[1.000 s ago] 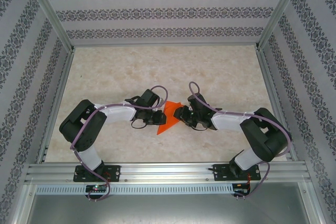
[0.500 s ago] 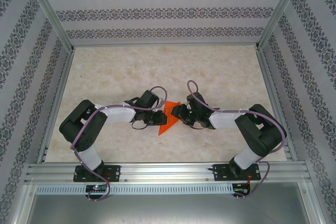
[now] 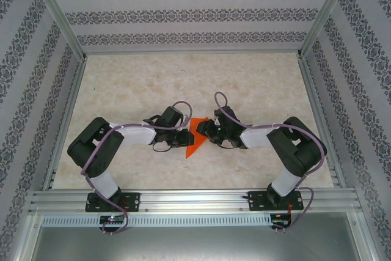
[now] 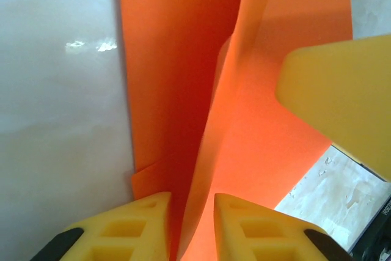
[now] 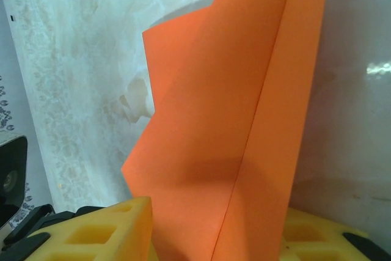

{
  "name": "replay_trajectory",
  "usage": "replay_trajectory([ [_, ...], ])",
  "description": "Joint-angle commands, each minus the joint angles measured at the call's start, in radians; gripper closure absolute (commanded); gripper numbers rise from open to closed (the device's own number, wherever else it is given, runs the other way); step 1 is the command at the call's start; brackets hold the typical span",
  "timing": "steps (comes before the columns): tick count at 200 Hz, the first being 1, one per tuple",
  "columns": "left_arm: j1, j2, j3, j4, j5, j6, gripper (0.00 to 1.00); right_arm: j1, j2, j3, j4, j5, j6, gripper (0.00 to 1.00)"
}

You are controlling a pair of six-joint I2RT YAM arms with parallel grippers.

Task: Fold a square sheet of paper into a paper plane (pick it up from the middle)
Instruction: Turn over the paper at the center of the table.

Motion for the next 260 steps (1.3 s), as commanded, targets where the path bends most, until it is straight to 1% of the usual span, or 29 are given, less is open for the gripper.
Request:
replay_trajectory([
  [1, 0.025, -0.041, -0.023, 0.020, 0.007, -0.003, 0.70, 0.011, 0.021, 0.022, 0.041, -0.016, -0.046, 0.59],
  [30, 0.028, -0.099, -0.021, -0.051, -0.048, 0.042, 0.67, 0.002, 0.027, 0.020, 0.040, -0.015, -0.058, 0.63],
  [48, 0.028, -0.147, -0.035, -0.069, -0.085, 0.066, 0.64, 0.001, 0.031, 0.020, 0.057, -0.027, -0.055, 0.62],
  [66, 0.028, -0.142, -0.024, -0.106, -0.105, 0.089, 0.64, 0.004, 0.037, 0.021, 0.078, -0.034, -0.049, 0.61],
  [116, 0.027, -0.057, -0.003, -0.120, -0.113, 0.097, 0.75, 0.018, 0.060, 0.046, 0.119, -0.056, -0.048, 0.61],
  [142, 0.028, -0.046, 0.003, -0.123, -0.117, 0.098, 0.79, 0.023, 0.070, 0.055, 0.107, -0.051, -0.057, 0.64],
  [161, 0.028, -0.040, 0.010, -0.133, -0.117, 0.102, 0.80, 0.027, 0.080, 0.061, 0.102, -0.046, -0.060, 0.65],
  [182, 0.028, -0.043, 0.007, -0.131, -0.114, 0.104, 0.80, 0.030, 0.095, 0.071, 0.097, -0.049, -0.065, 0.69],
  [209, 0.028, -0.050, 0.004, -0.124, -0.107, 0.101, 0.80, 0.033, 0.099, 0.087, 0.063, -0.041, -0.075, 0.76],
  [223, 0.028, -0.064, 0.003, -0.126, -0.104, 0.098, 0.79, 0.034, 0.090, 0.099, 0.040, -0.038, -0.087, 0.81],
  [239, 0.028, -0.098, 0.000, -0.126, -0.111, 0.089, 0.78, 0.033, 0.058, 0.116, -0.021, -0.021, -0.111, 0.87],
  [246, 0.028, -0.120, -0.005, -0.122, -0.116, 0.084, 0.77, 0.034, 0.035, 0.124, -0.053, -0.005, -0.126, 0.88],
  [260, 0.027, -0.172, -0.019, -0.117, -0.133, 0.075, 0.74, 0.032, -0.022, 0.149, -0.163, 0.036, -0.168, 0.91],
])
